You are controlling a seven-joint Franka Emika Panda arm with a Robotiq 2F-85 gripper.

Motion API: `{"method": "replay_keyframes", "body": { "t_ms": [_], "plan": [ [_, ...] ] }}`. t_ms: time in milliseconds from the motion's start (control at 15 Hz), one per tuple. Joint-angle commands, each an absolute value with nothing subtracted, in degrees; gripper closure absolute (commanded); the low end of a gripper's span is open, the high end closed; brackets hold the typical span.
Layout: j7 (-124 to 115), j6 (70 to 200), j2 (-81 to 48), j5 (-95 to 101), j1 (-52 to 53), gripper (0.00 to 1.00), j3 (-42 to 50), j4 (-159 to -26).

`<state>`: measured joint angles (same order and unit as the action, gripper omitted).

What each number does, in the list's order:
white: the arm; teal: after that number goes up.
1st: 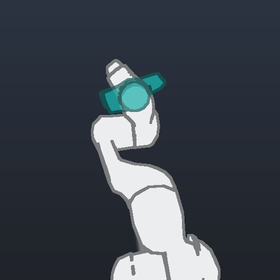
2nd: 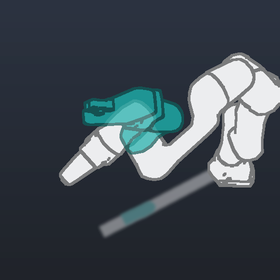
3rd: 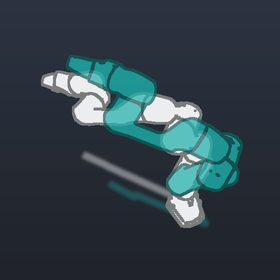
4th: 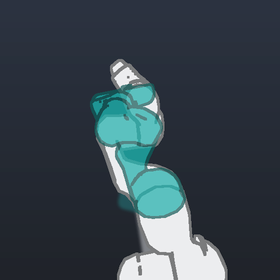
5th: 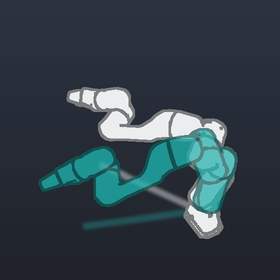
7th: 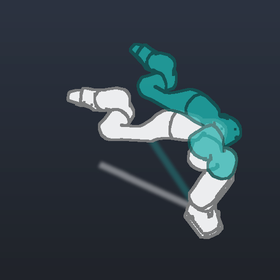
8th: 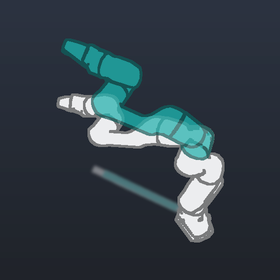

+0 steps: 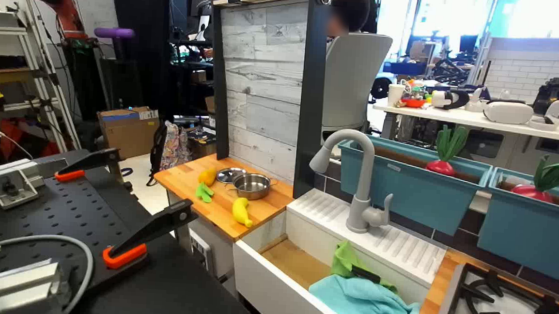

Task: Put the toy carrot on the silver pot

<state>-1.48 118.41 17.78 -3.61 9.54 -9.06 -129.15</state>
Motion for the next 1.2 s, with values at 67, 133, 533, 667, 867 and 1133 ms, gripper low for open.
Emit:
{"method": "replay_keyframes", "body": {
  "t_ms": [67,133,533,667,867,1133],
  "plan": [
    [-1.5,118.2,17.8,-3.6,9.5,0.00,-9.1,-128.9],
    [-1.5,118.2,17.8,-3.6,9.5,0.00,-9.1,-128.8],
    [-1.5,118.9,17.1,-3.5,9.3,0.00,-9.0,-129.3],
    [-1.4,121.4,15.4,-1.3,8.5,0.00,-9.1,-130.8],
    [0.8,122.2,12.1,0.8,7.7,0.00,-8.0,-132.1],
    [6.0,127.0,5.5,1.7,6.0,0.00,-5.4,-133.5]
  ]
}}
